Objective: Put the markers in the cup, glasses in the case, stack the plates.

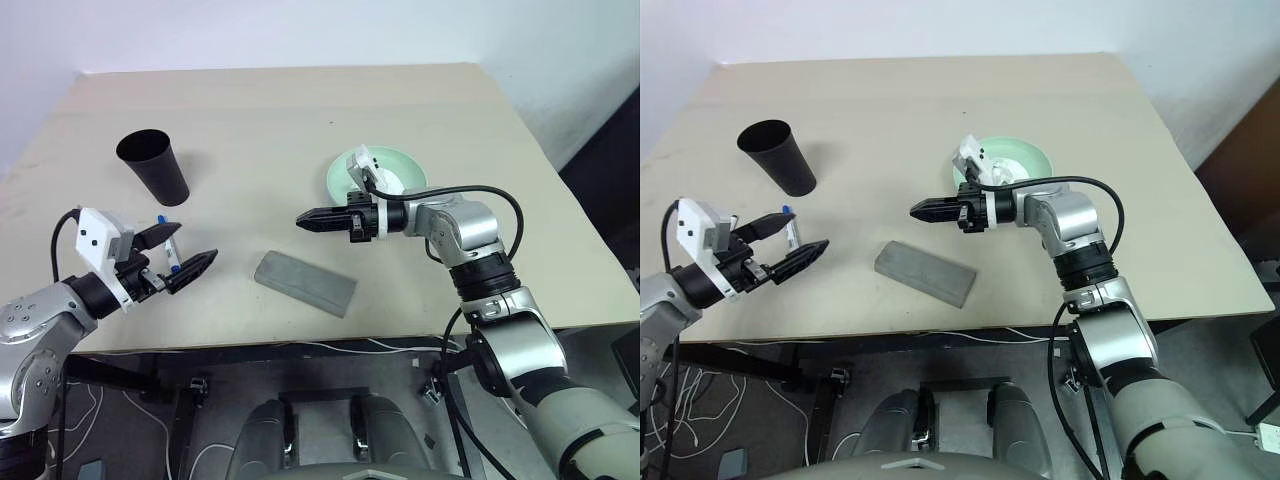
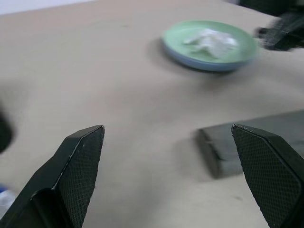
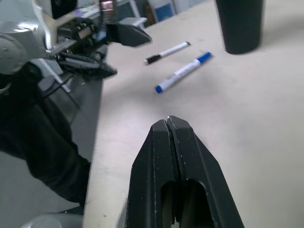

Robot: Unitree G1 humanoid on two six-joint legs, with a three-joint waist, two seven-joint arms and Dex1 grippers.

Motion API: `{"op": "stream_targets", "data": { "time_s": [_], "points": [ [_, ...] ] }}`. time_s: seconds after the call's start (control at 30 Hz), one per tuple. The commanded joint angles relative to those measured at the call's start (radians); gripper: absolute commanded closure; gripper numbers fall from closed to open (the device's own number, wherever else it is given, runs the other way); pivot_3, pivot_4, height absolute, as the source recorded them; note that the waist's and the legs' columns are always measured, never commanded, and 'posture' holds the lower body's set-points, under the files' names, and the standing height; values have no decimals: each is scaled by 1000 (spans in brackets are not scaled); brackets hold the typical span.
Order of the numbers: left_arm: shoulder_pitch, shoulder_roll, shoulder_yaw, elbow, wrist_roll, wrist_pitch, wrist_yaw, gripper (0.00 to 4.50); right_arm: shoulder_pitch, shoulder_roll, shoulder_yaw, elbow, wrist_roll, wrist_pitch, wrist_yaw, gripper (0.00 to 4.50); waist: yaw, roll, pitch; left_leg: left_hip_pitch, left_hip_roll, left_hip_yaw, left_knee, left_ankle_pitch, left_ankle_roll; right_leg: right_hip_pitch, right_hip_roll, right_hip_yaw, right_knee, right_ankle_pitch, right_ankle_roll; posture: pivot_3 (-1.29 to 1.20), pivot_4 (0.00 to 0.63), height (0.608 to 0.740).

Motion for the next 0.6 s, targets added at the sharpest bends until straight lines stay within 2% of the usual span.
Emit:
{"op": "stream_targets", "data": {
  "time_s": [0.03, 0.17, 0.27, 0.4, 0.6],
  "points": [
    [-12, -12, 67, -4, 6, 14, 86, 0, -17, -4, -16, -21, 3, -25, -15, 4467, 0, 0, 0, 0, 0, 0, 0, 0, 0, 0, 0, 0, 0, 0, 0, 0, 150, 740],
    [16, -22, 106, -38, 8, 29, 152, 0, -19, -2, -16, -18, 5, -30, -27, 4467, 0, 0, 0, 0, 0, 0, 0, 0, 0, 0, 0, 0, 0, 0, 0, 0, 150, 740],
    [48, -22, 136, -62, -6, 38, 164, 0, -28, -4, -23, -4, 7, -34, -29, 3922, 0, 0, 0, 0, 0, 0, 0, 0, 0, 0, 0, 0, 0, 0, 0, 0, 150, 740],
    [78, -27, 191, -85, -31, 58, 193, 0, -42, -3, -24, 24, -2, -61, -34, 2609, 0, 0, 0, 0, 0, 0, 0, 0, 0, 0, 0, 0, 0, 0, 0, 0, 150, 740],
    [57, -5, 266, -42, 36, 80, 322, 0, -100, 16, -27, 125, -36, -132, -67, 548, 0, 0, 0, 0, 0, 0, 1, 0, 0, 0, 0, 0, 1, 0, 0, 0, 150, 740]
  ]
}}
